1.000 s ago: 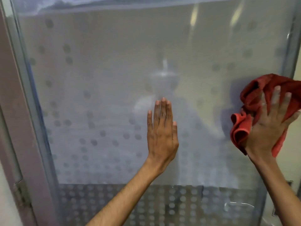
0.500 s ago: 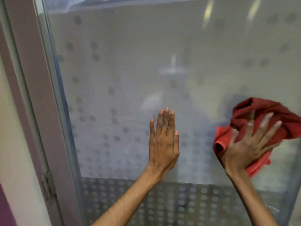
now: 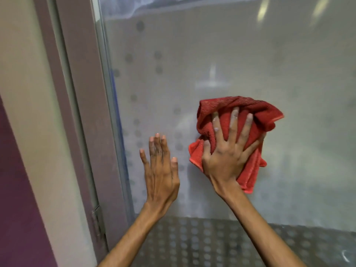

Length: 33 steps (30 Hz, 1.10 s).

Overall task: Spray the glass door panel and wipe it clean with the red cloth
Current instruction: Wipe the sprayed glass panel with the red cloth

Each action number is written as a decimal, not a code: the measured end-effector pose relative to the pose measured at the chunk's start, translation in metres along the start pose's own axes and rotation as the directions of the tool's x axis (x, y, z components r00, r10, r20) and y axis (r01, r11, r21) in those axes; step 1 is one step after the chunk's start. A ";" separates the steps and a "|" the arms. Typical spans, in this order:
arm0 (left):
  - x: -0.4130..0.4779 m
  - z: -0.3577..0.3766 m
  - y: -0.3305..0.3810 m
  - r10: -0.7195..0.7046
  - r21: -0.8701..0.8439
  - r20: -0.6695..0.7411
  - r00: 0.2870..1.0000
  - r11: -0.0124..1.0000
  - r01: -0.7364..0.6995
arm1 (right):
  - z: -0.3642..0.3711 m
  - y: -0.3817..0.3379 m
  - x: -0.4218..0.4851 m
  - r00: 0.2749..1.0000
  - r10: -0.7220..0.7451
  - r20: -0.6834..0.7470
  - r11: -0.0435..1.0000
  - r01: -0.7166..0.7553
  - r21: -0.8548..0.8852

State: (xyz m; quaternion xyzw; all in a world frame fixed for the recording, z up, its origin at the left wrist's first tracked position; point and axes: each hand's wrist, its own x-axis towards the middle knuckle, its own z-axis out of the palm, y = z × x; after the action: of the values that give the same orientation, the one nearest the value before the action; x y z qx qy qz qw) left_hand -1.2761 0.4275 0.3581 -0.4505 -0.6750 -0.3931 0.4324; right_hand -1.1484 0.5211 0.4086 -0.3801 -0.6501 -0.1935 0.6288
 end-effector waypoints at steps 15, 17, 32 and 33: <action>-0.044 -0.032 -0.146 -0.067 -0.010 0.072 0.995 0.998 0.068 | 0.041 -0.159 -0.046 0.979 -0.200 -0.030 0.969 0.202 0.141; -0.046 -0.031 -0.150 -0.066 -0.026 0.079 0.995 0.997 0.068 | 0.044 -0.159 -0.048 0.977 -0.209 -0.039 0.966 0.212 0.146; -0.064 -0.002 -0.136 -0.064 -0.072 0.022 0.998 0.995 0.065 | 0.038 -0.101 -0.110 0.936 -0.350 0.045 0.930 0.342 0.131; -0.064 -0.002 -0.134 -0.072 -0.068 0.030 0.997 0.995 0.074 | 0.037 -0.095 -0.109 0.933 -0.357 0.043 0.927 0.348 0.138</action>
State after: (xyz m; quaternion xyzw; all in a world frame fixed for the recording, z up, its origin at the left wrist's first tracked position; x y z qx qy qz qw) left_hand -1.3882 0.3701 0.2798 -0.4457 -0.6830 -0.4252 0.3926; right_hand -1.2523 0.4605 0.3200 -0.2221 -0.7397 -0.2482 0.5847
